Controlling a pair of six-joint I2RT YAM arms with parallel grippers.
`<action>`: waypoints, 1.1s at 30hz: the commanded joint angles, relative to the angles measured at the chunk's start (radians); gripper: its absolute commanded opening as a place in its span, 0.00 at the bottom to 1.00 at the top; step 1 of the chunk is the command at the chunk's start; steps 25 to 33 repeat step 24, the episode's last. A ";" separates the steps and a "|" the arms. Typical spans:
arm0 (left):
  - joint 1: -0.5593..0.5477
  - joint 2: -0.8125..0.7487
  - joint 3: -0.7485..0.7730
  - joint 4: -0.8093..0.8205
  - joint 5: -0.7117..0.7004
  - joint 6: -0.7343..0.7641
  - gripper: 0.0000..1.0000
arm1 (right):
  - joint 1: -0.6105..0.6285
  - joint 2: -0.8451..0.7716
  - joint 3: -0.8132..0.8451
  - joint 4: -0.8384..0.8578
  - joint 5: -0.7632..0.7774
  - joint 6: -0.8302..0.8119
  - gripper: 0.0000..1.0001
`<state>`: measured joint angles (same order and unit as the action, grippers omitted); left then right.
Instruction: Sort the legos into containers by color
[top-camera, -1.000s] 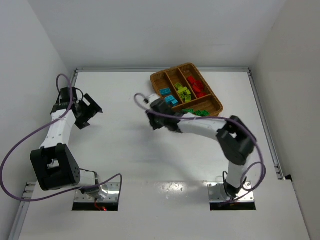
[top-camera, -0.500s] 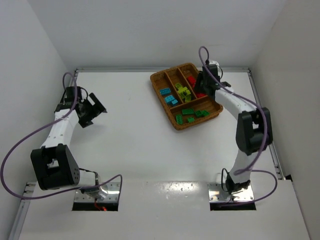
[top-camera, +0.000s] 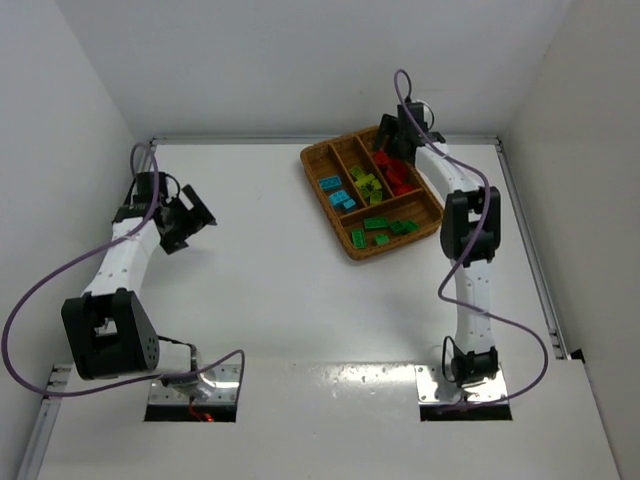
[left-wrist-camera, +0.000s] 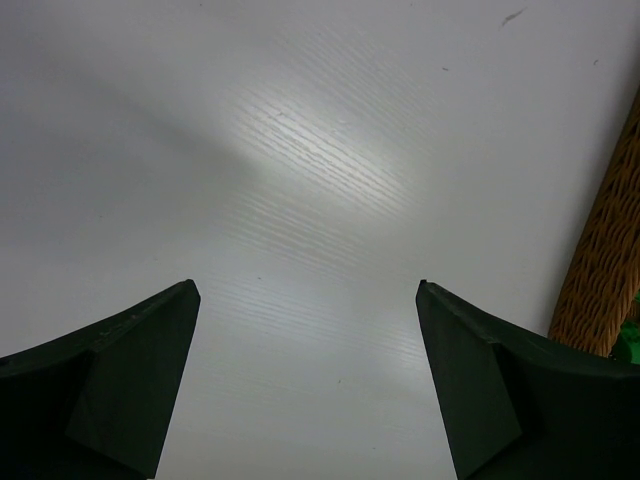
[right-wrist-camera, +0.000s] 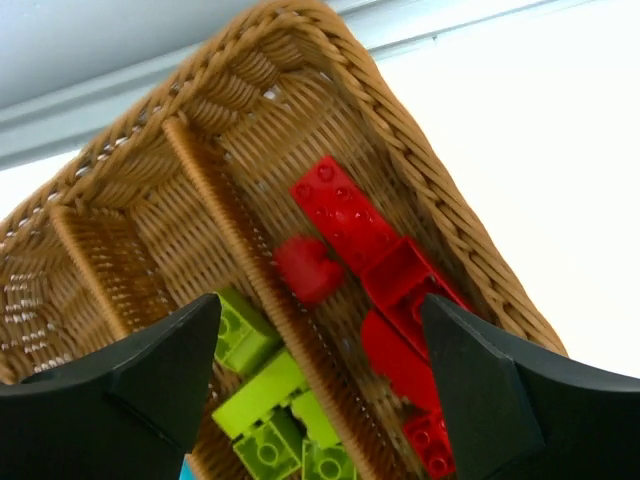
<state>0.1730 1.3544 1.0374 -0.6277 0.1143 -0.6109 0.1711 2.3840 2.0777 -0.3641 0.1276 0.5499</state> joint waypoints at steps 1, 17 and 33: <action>-0.027 -0.021 0.044 -0.001 -0.002 0.007 0.97 | 0.008 -0.145 -0.106 0.031 0.029 0.007 0.83; -0.165 -0.058 0.044 0.017 -0.021 0.036 0.98 | -0.001 -1.081 -1.062 -0.142 0.379 0.099 0.95; -0.225 -0.058 0.044 0.028 -0.021 0.036 0.98 | -0.001 -1.299 -1.274 -0.179 0.345 0.151 0.92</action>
